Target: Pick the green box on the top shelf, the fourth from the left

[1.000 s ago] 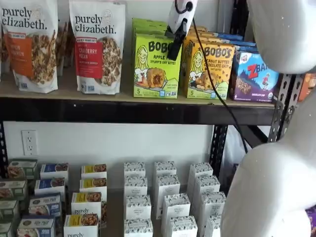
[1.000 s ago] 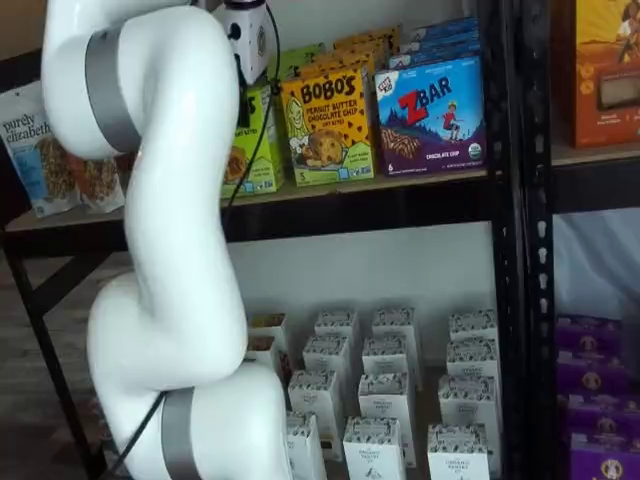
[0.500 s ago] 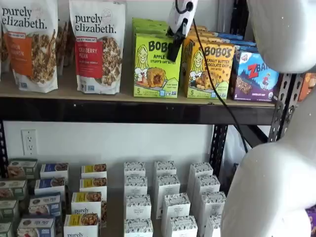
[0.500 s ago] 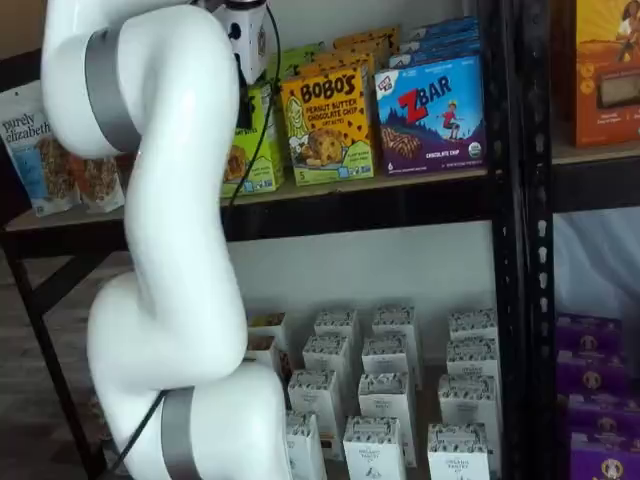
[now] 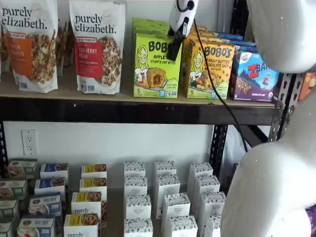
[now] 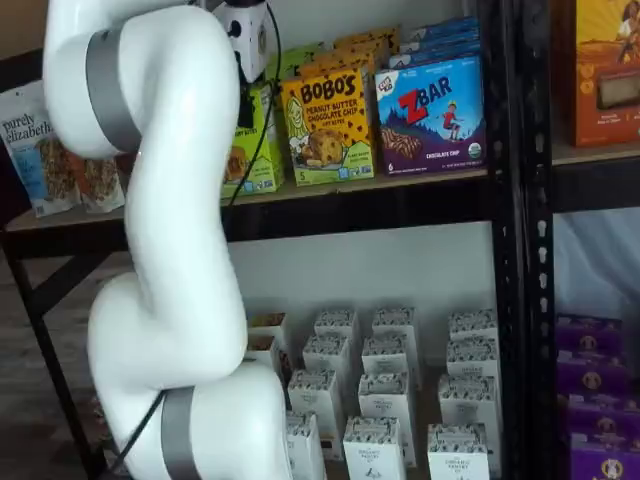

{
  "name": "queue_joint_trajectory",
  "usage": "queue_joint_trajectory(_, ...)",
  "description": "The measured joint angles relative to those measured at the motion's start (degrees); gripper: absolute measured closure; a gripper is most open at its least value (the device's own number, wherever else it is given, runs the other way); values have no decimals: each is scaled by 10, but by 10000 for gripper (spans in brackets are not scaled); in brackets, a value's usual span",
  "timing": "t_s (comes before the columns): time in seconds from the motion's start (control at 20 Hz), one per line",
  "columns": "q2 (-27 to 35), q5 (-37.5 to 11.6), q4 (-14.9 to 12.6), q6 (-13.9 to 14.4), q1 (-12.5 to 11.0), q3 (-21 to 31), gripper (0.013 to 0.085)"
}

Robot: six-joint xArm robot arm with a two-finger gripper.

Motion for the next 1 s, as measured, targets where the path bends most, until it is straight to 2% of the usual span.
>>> queue_joint_trajectory(0.05,0,1,0,0,0,0,490)
queue_joint_trajectory(0.1,0,1,0,0,0,0,530)
queue_joint_trajectory(0.45,-2,2,2,2,2,0,530)
queue_joint_trajectory(0.5,-2,2,3,2,2,1,570)
queue_joint_trajectory(0.65,-3,2,3,3,2,0,610)
queue_joint_trajectory(0.8,-4,3,4,3,2,0,690)
queue_joint_trajectory(1.0,-1,13,3,3,1,-5,690)
